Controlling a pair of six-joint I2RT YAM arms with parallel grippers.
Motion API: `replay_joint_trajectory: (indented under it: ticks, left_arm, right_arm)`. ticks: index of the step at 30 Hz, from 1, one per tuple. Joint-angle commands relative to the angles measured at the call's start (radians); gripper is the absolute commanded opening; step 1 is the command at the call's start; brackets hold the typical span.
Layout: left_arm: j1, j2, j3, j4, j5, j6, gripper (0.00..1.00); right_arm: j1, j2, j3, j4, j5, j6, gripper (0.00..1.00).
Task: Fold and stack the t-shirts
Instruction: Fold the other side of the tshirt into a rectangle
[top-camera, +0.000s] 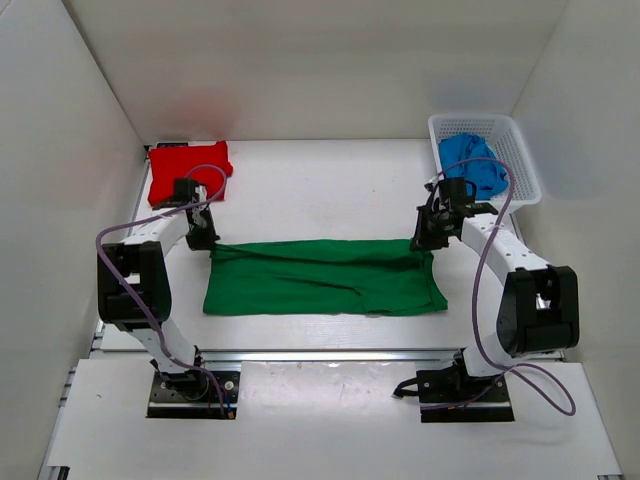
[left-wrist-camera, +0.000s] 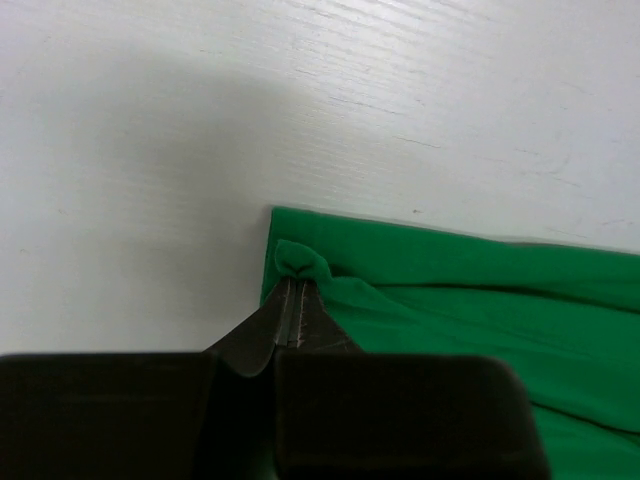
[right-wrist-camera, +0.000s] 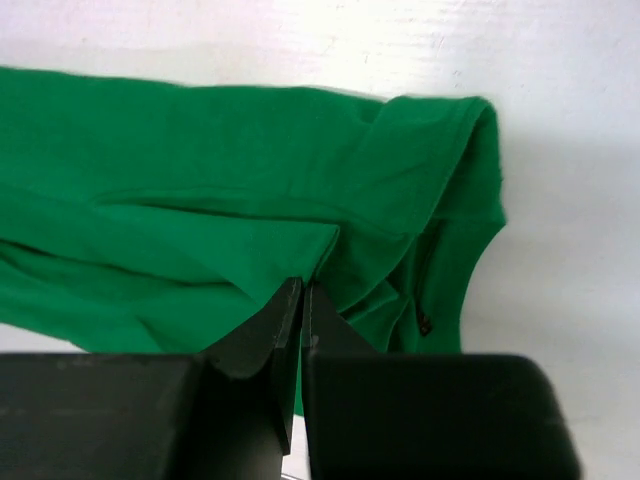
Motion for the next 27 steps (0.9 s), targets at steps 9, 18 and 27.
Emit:
replay_joint_trajectory:
  ticks: [9,18,27]
  left_arm:
    - [-0.001,-0.068,-0.034,0.036,-0.066,0.03,0.0]
    - [-0.002,-0.122,-0.064,0.028,-0.075,0.028,0.0]
    - [0.001,-0.329,-0.168,0.036,-0.103,0.008,0.42]
  right_arm:
    - [-0.003,-0.135,-0.097,0.011,-0.058,0.026,0.0]
    - [-0.028,-0.166,-0.145,0.012,-0.073,0.015,0.0]
    - [-0.074,-0.181,-0.163,0.002,-0.078,-0.002,0.0]
